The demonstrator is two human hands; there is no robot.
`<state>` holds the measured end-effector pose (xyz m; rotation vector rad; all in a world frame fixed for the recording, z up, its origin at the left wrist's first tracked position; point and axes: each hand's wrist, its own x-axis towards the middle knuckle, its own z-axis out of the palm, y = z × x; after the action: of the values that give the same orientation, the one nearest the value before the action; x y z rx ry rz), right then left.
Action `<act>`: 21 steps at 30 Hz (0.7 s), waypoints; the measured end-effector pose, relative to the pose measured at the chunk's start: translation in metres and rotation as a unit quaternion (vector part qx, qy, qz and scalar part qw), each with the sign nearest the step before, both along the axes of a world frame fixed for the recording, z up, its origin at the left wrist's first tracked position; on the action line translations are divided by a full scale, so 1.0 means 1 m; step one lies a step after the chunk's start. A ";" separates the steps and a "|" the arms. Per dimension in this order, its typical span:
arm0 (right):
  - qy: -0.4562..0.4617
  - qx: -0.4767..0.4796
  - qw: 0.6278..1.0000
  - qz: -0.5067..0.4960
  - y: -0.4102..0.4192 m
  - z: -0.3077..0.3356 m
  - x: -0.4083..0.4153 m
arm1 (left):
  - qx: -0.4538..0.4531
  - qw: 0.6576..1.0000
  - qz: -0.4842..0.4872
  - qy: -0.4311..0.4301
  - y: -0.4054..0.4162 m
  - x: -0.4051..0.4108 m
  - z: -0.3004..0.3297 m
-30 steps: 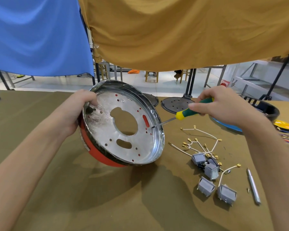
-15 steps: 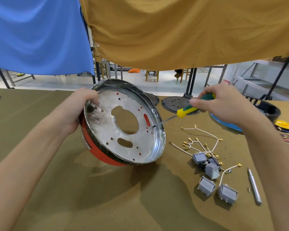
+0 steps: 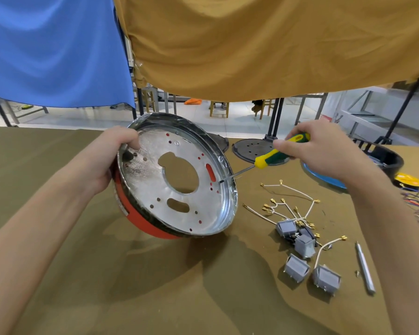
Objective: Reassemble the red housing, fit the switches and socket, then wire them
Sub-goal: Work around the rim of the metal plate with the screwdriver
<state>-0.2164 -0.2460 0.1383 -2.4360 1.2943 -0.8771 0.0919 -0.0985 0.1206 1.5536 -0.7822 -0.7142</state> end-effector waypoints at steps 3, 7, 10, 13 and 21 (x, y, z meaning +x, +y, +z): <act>0.002 -0.022 0.999 -0.033 -0.001 -0.006 0.005 | 0.004 1.000 -0.002 -0.002 0.000 0.000 0.000; -0.035 0.060 0.997 0.045 -0.001 -0.001 -0.005 | 0.013 1.000 -0.009 0.006 0.002 0.002 0.000; -0.064 0.070 0.993 0.070 -0.004 0.000 -0.009 | 0.015 1.000 -0.006 0.004 0.002 0.002 0.001; -0.035 0.027 0.998 0.048 -0.004 -0.001 -0.004 | 0.018 1.000 -0.007 0.006 0.002 0.001 0.001; -0.086 -0.024 0.994 0.068 -0.002 -0.004 0.000 | 0.001 0.999 -0.019 0.039 0.000 0.009 -0.003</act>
<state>-0.2168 -0.2485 0.1347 -2.3908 1.0468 -1.0642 0.1005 -0.0990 0.1172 1.5074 -0.7555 -0.8001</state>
